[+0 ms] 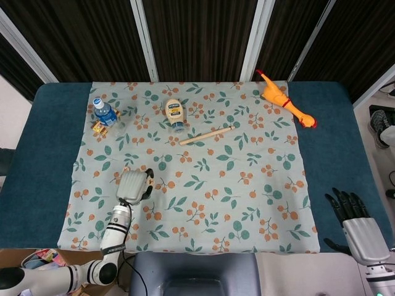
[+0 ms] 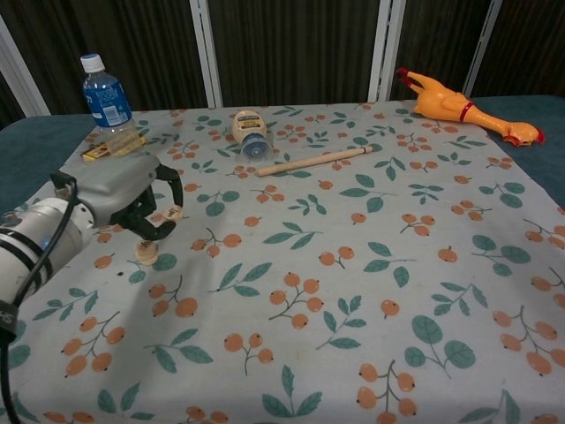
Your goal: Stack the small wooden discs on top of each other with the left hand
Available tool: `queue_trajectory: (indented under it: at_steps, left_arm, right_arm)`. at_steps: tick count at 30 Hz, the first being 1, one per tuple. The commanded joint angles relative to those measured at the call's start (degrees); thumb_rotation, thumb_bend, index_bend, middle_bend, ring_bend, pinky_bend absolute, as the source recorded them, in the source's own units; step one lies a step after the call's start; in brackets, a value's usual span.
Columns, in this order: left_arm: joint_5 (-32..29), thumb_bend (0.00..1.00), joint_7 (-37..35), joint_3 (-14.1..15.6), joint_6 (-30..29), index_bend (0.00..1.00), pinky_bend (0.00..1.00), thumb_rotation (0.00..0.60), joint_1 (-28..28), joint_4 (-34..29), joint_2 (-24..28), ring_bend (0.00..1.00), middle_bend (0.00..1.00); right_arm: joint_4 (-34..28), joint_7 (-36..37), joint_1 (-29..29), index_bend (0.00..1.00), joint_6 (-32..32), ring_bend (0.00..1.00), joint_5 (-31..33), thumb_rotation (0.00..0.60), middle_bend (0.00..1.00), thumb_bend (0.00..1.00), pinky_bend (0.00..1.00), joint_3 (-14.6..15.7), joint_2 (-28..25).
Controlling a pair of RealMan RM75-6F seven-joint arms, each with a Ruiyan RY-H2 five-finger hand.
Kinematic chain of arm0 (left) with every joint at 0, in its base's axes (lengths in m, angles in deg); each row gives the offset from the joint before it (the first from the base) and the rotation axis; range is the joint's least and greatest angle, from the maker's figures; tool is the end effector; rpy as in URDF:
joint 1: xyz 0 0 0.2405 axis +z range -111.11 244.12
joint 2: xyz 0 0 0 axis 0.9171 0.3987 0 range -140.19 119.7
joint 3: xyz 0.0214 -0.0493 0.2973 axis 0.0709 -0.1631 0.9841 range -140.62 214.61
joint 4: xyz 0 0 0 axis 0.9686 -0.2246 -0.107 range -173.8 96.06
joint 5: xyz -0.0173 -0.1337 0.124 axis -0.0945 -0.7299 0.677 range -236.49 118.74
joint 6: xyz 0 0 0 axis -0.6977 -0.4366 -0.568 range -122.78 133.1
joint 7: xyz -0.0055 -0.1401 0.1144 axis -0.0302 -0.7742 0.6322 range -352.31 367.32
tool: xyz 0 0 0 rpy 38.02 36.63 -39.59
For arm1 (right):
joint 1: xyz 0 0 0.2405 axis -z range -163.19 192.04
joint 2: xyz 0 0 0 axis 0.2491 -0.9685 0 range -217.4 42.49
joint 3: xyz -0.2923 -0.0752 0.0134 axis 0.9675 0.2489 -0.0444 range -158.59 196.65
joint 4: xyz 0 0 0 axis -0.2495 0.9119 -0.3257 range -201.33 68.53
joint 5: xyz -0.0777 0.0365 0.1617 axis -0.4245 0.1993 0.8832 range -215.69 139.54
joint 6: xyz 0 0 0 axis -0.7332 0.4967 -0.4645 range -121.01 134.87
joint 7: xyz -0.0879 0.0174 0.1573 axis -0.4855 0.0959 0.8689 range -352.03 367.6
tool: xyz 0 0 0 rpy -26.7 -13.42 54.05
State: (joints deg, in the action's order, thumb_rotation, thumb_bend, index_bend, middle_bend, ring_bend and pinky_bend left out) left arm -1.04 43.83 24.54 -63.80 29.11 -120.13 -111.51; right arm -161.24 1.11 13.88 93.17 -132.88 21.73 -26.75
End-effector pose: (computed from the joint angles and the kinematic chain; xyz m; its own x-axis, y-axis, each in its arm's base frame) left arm -0.1887 0.3827 -0.0348 0.4749 0.1382 0.8691 0.8748 -0.1815 -0.4492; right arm -0.3329 -0.1739 0.1974 0.5198 -0.0972 0.8488 -0.8536 -0.1003 0.5112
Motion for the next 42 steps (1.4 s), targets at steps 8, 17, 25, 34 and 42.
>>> queue_trajectory:
  at_steps: [8,17,25,34,42]
  left_arm:
    - [-0.1,0.39,-1.6,1.7,0.0,0.52,1.00,0.600,2.1,-1.2,2.4,1.00,1.00]
    - [0.4,0.38,-2.5,2.8,0.3,0.52,1.00,0.600,3.1,-1.1,2.8,1.00,1.00]
    - [0.6,0.38,-3.6,3.2,0.4,0.52,1.00,0.600,3.9,-1.6,3.6,1.00,1.00]
    - [0.3,0.39,-4.7,3.4,1.8,0.51,1.00,0.600,4.3,-1.2,3.8,1.00,1.00]
    - [0.2,0.38,-5.4,3.2,2.4,0.49,1.00,0.600,4.3,0.0,3.6,1.00,1.00]
  right_arm:
    - [0.1,-0.2,0.2,0.00,0.3,0.00,-0.4,0.600,0.00,0.08,0.00,0.2,0.2]
    - [0.0,-0.7,0.0,0.00,-0.1,0.00,0.0,0.600,0.00,0.08,0.00,0.0,0.3]
    - [0.0,-1.0,0.1,0.00,-0.2,0.00,0.0,0.600,0.00,0.08,0.00,0.1,0.4]
    - [0.0,-1.4,0.1,0.00,-0.3,0.00,0.1,0.600,0.00,0.08,0.00,0.1,0.5]
    - [-0.1,-1.5,0.0,0.00,-0.5,0.00,0.2,0.600,0.00,0.08,0.00,0.1,0.6]
